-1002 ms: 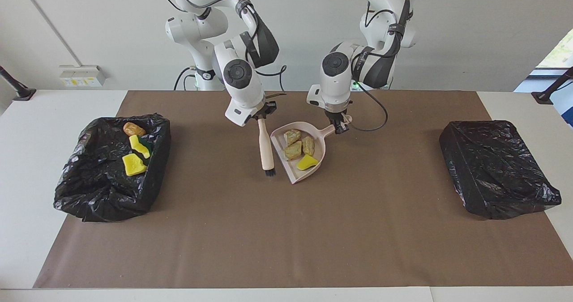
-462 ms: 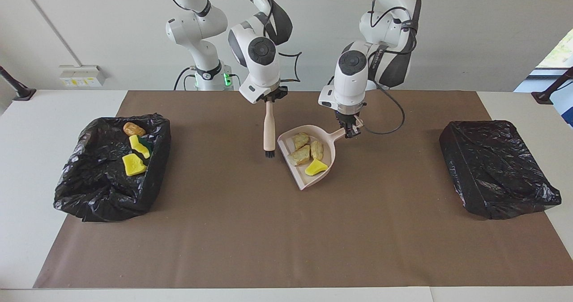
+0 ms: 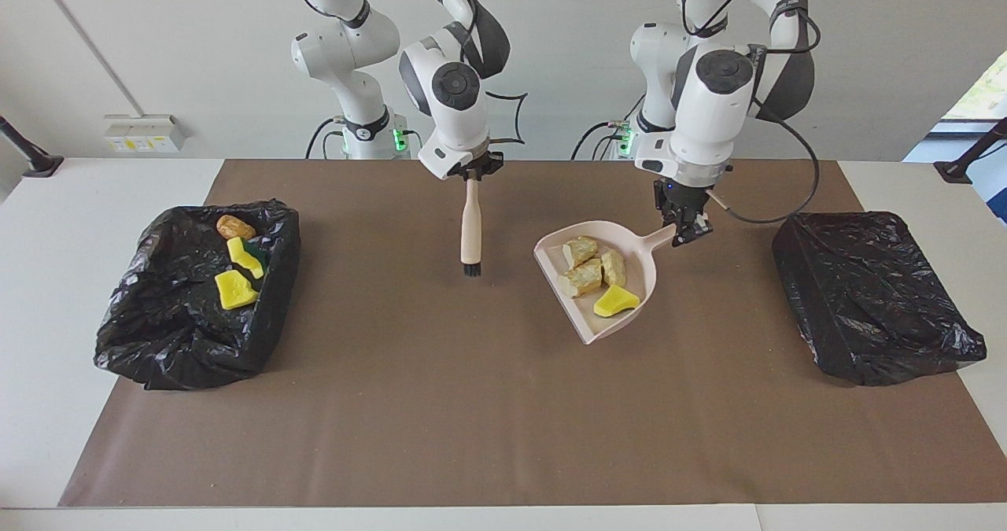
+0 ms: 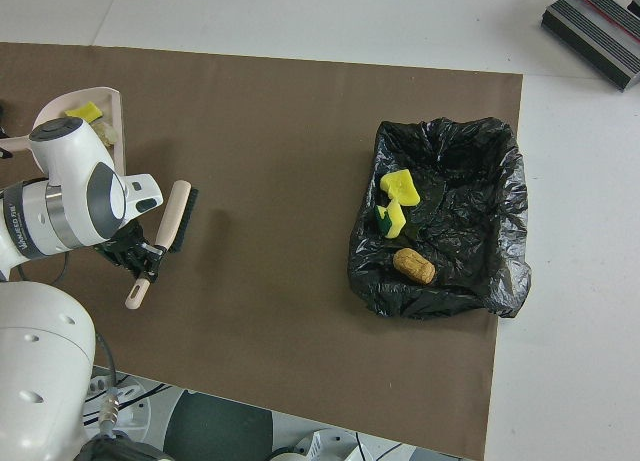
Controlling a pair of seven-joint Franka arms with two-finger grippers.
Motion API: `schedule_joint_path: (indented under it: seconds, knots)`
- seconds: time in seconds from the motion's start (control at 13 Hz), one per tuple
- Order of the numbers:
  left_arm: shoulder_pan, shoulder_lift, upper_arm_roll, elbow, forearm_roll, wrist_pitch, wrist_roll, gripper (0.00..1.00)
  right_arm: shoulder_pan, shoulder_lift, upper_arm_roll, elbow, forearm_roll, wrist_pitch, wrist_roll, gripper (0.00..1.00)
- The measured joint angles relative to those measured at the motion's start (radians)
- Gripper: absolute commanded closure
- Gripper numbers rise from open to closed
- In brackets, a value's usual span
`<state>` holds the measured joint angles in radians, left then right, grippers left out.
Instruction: Sweep and dump trash in bin
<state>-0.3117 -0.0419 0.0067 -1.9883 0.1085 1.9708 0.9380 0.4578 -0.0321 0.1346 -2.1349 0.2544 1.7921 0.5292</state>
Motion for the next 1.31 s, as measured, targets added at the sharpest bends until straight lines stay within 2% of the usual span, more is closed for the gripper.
schedule_joint_path:
  seconds: [0.39, 0.62, 0.77, 0.85, 0.92, 1.0, 1.31]
  knots:
    - [0.260, -0.005, 0.004, 0.073, 0.005, -0.002, 0.346, 1.00, 0.115, -0.007, 0.002, -0.120, 0.023, 0.159, 0.117, 1.00]
    - [0.437, -0.002, 0.006, 0.101, 0.005, 0.004, 0.566, 1.00, 0.162, 0.011, 0.003, -0.151, 0.024, 0.188, 0.139, 1.00]
    - [0.566, 0.015, 0.007, 0.142, 0.003, 0.021, 0.637, 1.00, 0.166, 0.018, 0.002, -0.158, 0.024, 0.199, 0.141, 0.95]
    - [0.617, 0.032, 0.008, 0.180, 0.003, 0.024, 0.667, 1.00, 0.166, 0.018, 0.002, -0.158, 0.024, 0.201, 0.141, 0.68]
    - [0.653, 0.054, 0.007, 0.223, 0.005, 0.024, 0.691, 1.00, 0.166, 0.018, 0.002, -0.158, 0.024, 0.202, 0.141, 0.28]
    - [0.681, 0.079, 0.007, 0.263, 0.017, 0.025, 0.708, 1.00, 0.166, 0.018, 0.002, -0.158, 0.024, 0.202, 0.141, 0.00]
    - [0.724, 0.178, 0.005, 0.344, 0.264, 0.099, 0.720, 1.00, 0.150, 0.029, -0.004, -0.135, 0.024, 0.223, 0.139, 0.00]
